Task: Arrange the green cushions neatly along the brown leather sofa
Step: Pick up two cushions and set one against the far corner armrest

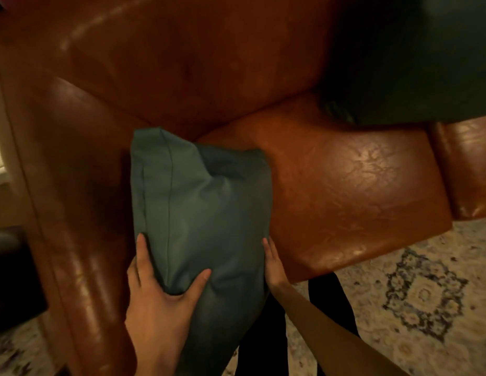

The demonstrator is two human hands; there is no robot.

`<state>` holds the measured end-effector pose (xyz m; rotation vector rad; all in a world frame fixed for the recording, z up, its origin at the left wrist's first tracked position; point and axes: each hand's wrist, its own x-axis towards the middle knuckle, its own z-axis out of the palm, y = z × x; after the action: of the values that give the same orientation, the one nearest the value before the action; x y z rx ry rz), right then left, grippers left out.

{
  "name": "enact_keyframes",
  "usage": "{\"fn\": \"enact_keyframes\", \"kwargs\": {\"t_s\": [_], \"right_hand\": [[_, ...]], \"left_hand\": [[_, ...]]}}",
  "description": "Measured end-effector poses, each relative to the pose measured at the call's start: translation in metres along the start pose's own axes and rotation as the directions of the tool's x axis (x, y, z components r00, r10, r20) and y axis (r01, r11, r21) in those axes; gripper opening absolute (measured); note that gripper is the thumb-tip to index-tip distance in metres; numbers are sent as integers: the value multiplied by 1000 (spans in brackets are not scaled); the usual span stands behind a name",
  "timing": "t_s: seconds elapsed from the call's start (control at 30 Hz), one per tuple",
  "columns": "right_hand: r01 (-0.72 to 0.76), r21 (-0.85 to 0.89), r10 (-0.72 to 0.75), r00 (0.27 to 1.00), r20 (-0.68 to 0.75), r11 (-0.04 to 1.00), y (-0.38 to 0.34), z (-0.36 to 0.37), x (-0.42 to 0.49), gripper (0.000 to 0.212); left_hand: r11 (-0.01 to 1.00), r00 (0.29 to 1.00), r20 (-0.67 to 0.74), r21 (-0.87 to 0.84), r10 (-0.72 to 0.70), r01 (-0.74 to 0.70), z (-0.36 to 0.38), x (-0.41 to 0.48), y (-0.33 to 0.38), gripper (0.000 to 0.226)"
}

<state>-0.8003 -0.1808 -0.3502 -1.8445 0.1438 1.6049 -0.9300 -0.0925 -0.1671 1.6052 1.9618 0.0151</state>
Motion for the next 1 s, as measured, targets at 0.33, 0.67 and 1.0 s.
{"fn": "enact_keyframes", "kwargs": {"t_s": [0.33,0.67,1.0], "right_hand": [[68,-103,-66,998,23,992,-12,7,5,53],[415,-95,-417,909,3,905,-76,26,-23,53],[397,71,-394,918,-50,915,-69,34,-58,47]], "left_hand": [[995,999,-31,-91,-36,33,-3,-4,3,126],[987,993,-114,-155,20,-38,-4,41,23,124],[966,992,-122,-257,-19,-13,-20,38,6,87]]}}
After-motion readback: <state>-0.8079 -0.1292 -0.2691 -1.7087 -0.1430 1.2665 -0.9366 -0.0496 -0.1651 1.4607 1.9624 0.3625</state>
